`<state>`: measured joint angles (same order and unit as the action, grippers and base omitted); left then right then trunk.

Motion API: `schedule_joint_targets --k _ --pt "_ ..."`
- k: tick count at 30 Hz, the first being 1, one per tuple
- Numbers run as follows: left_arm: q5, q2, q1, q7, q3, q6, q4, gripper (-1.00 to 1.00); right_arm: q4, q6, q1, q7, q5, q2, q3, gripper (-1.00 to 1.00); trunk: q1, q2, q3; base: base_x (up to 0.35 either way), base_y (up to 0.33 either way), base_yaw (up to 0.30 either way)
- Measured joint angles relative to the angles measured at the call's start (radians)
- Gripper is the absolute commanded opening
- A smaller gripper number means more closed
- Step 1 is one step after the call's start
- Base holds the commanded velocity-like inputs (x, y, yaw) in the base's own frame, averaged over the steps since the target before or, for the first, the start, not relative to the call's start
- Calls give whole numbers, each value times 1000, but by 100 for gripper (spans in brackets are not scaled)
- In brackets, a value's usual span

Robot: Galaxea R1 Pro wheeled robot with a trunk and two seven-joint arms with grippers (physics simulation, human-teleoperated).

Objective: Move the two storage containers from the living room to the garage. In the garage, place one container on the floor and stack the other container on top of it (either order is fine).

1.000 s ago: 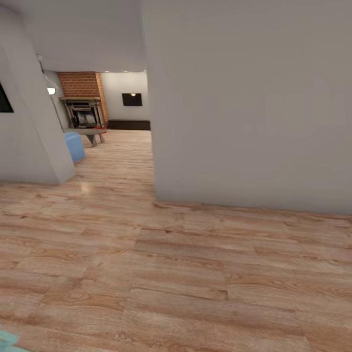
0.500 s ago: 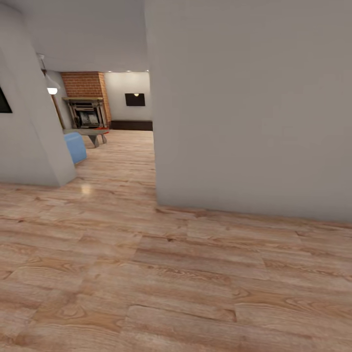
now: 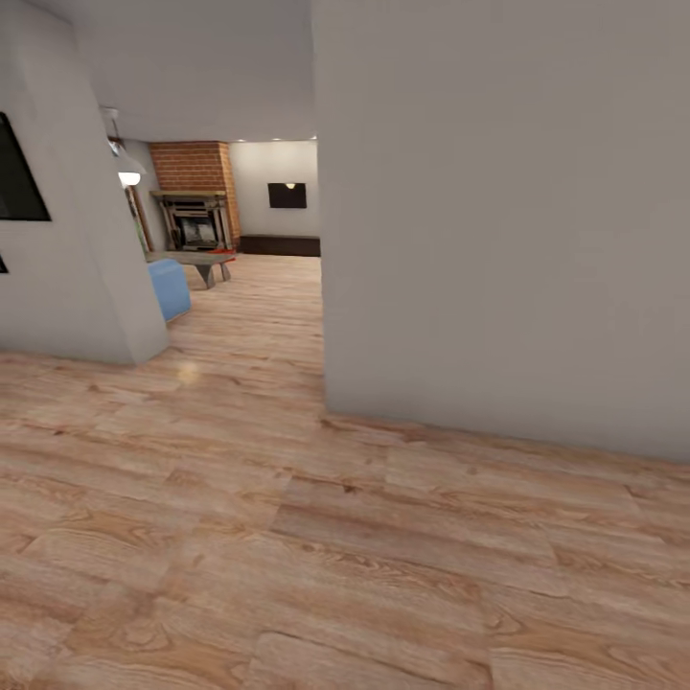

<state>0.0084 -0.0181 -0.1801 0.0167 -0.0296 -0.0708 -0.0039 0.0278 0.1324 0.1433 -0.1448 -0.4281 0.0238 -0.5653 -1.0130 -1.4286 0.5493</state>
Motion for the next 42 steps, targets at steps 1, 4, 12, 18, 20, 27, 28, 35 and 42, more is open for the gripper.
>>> schedule_joint_targets --k 1,4,12,18,20,27,28,35,42 --pt "0 0 0 0 0 0 0 100 0 0 0 0 0 0 0 100 0 0 0 322 0 267" --pt "0 0 0 0 0 0 0 100 0 0 0 0 0 0 0 100 0 0 0 322 0 268" --pt "0 0 0 0 0 0 0 100 0 0 0 0 0 0 0 100 0 0 0 322 0 268" --pt "0 0 0 0 0 -1 0 100 0 0 0 0 0 0 0 100 0 0 0 322 0 191" --pt "0 0 0 0 0 -1 0 100 0 0 0 0 0 -1 0 100 0 0 0 322 0 42" --pt "0 0 0 0 0 -1 0 100 0 0 0 0 -2 0 0 100 0 0 0 322 0 9" --pt "0 0 0 0 0 -1 1 100 0 0 0 0 -2 0 0 100 0 0 0 322 0 1" --pt "0 0 0 0 0 -1 0 100 0 0 0 0 -1 0 0 100 0 0 0 322 0 128" --pt "0 0 0 0 0 -1 0 100 0 0 0 0 -1 0 0 100 0 0 0 322 0 250"
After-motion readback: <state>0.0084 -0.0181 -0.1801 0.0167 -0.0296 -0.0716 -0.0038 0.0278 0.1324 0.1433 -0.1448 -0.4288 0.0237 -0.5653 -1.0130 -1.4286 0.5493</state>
